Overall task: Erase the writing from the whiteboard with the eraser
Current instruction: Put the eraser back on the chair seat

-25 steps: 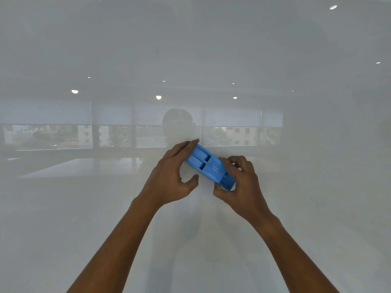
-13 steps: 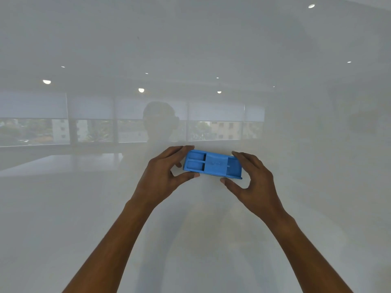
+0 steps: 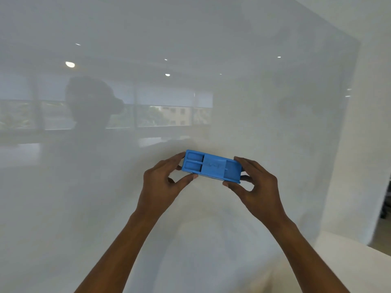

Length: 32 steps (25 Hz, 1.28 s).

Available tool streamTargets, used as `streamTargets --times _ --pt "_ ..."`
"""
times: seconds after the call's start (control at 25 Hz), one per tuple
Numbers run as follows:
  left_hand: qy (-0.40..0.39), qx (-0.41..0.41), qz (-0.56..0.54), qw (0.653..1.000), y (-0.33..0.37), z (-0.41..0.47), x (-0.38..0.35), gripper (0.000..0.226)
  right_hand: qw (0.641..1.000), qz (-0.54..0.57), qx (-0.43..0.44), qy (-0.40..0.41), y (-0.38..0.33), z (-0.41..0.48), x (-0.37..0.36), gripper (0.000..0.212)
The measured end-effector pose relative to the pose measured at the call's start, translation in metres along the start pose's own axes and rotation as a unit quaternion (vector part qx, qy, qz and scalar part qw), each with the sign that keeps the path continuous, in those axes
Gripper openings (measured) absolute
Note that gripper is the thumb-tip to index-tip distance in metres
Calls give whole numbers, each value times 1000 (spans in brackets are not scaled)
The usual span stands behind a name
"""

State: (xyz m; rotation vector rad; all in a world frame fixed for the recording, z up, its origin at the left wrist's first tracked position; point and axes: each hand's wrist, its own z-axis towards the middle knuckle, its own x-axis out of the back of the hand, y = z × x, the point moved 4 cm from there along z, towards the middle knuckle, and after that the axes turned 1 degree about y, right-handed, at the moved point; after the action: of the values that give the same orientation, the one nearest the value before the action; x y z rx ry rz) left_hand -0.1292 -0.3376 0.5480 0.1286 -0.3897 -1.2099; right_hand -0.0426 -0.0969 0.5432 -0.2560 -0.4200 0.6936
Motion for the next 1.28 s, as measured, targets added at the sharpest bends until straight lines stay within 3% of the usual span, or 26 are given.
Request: streamTargets --times 0.32,0.68,1.0,1.28 --pt "-33 17 -108 993 37 -26 -110 60 990 -124 -64 18 49 -45 85 61" --pt "-110 93 -214 966 70 -101 -229 53 962 -210 -174 0 110 -127 159 64" --pt "-222 188 -261 920 97 -239 -337 46 918 -264 -295 -11 178 -265 206 62" --pt "-326 230 -235 886 104 -352 -397 46 872 -260 -414 -30 221 -385 215 59"
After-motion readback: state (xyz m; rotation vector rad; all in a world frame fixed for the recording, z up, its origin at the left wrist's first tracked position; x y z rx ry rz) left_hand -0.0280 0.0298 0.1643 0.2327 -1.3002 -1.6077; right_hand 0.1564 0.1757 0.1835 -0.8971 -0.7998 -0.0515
